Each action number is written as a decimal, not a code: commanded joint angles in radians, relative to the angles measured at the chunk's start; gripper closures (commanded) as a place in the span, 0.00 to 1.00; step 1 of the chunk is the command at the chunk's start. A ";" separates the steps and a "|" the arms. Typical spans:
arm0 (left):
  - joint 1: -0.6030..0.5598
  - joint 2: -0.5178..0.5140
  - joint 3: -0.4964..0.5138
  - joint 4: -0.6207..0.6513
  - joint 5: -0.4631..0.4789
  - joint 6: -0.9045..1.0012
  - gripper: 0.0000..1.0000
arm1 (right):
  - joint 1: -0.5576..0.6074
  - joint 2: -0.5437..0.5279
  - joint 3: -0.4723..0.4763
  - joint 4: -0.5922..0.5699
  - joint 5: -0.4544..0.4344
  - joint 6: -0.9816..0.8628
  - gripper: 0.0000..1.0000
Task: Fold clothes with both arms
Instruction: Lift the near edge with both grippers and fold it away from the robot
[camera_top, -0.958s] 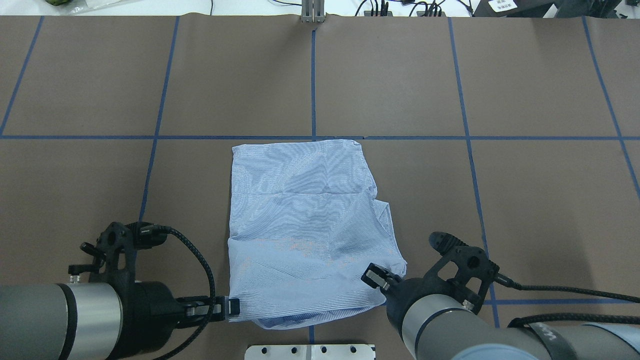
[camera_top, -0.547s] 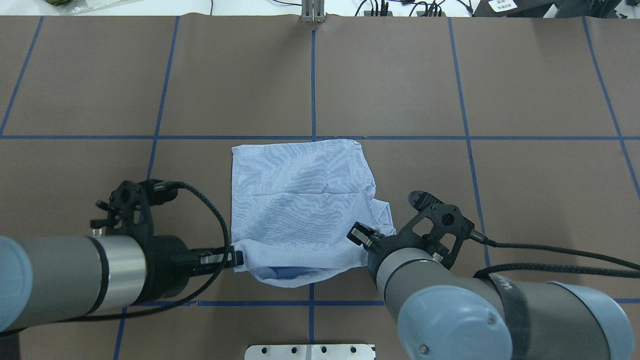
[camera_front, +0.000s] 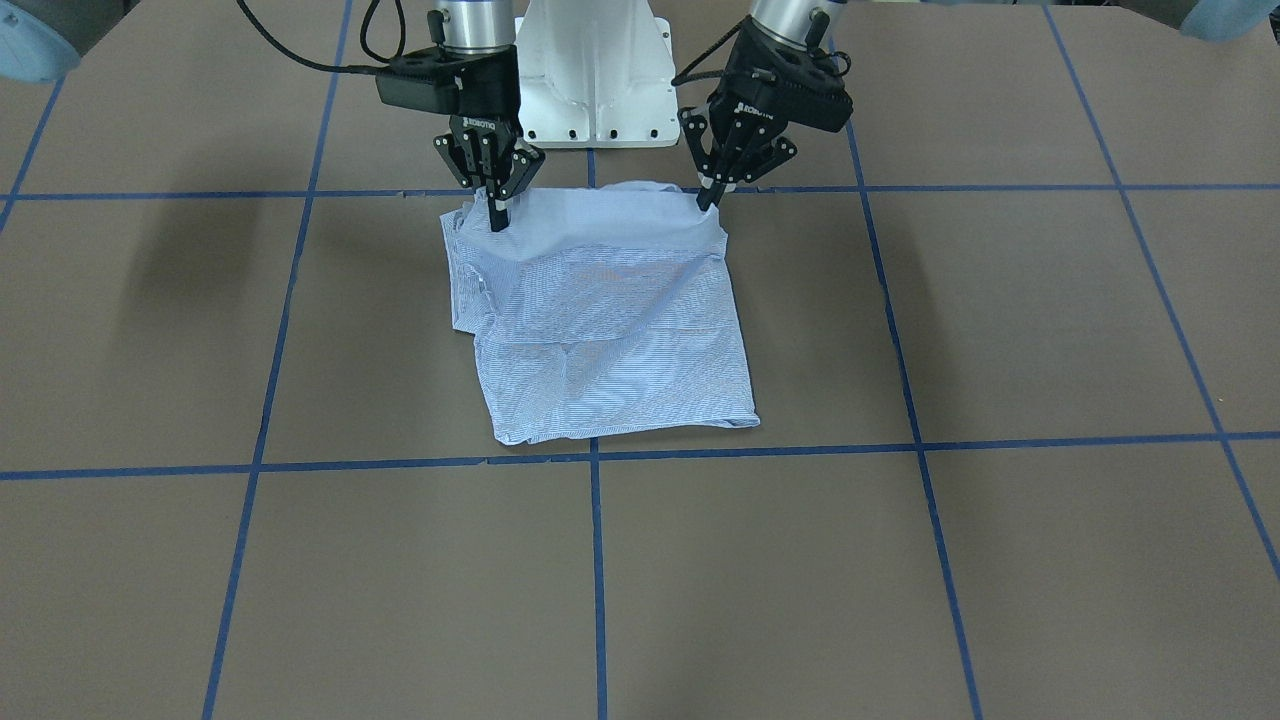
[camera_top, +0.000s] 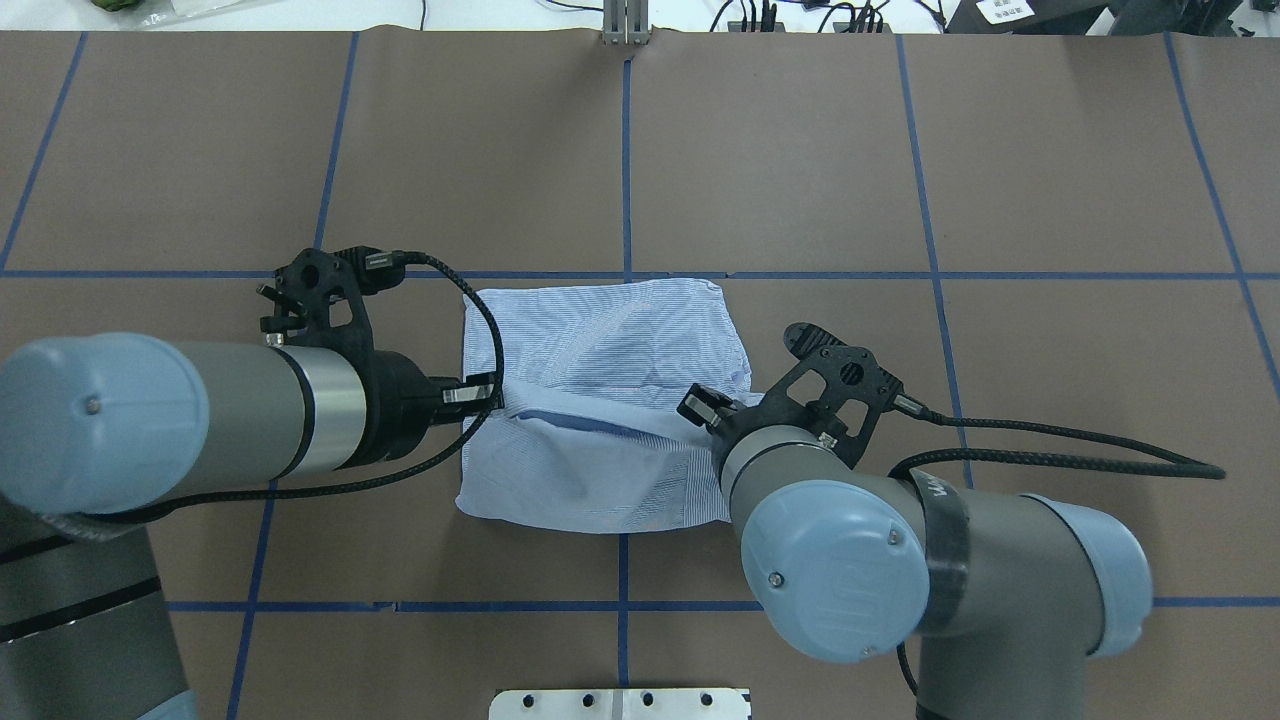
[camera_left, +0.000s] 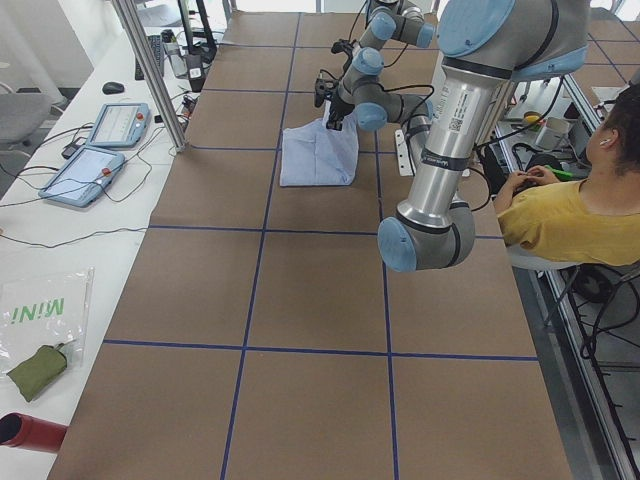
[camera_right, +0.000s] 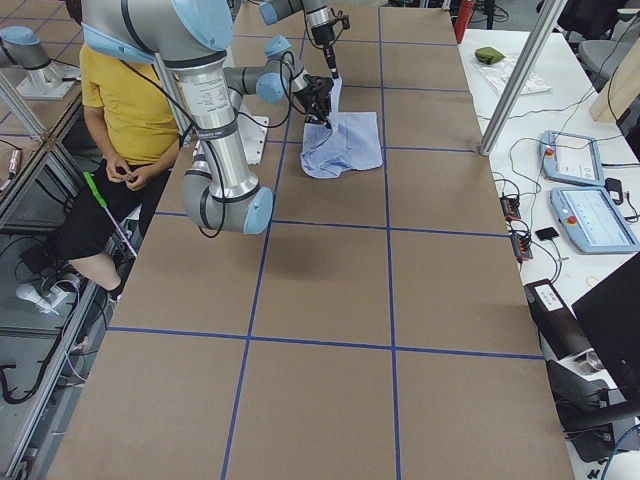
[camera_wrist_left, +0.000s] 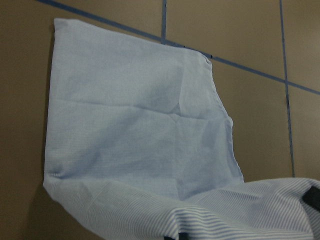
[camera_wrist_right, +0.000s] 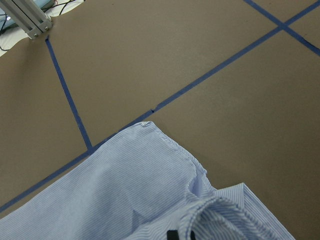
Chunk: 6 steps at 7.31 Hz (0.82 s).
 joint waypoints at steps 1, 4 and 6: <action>-0.042 -0.051 0.154 -0.007 0.005 0.053 1.00 | 0.059 0.107 -0.193 0.051 0.014 -0.030 1.00; -0.076 -0.076 0.330 -0.080 0.012 0.071 1.00 | 0.102 0.121 -0.291 0.099 0.047 -0.059 1.00; -0.097 -0.082 0.341 -0.079 0.023 0.113 1.00 | 0.145 0.186 -0.451 0.201 0.051 -0.076 1.00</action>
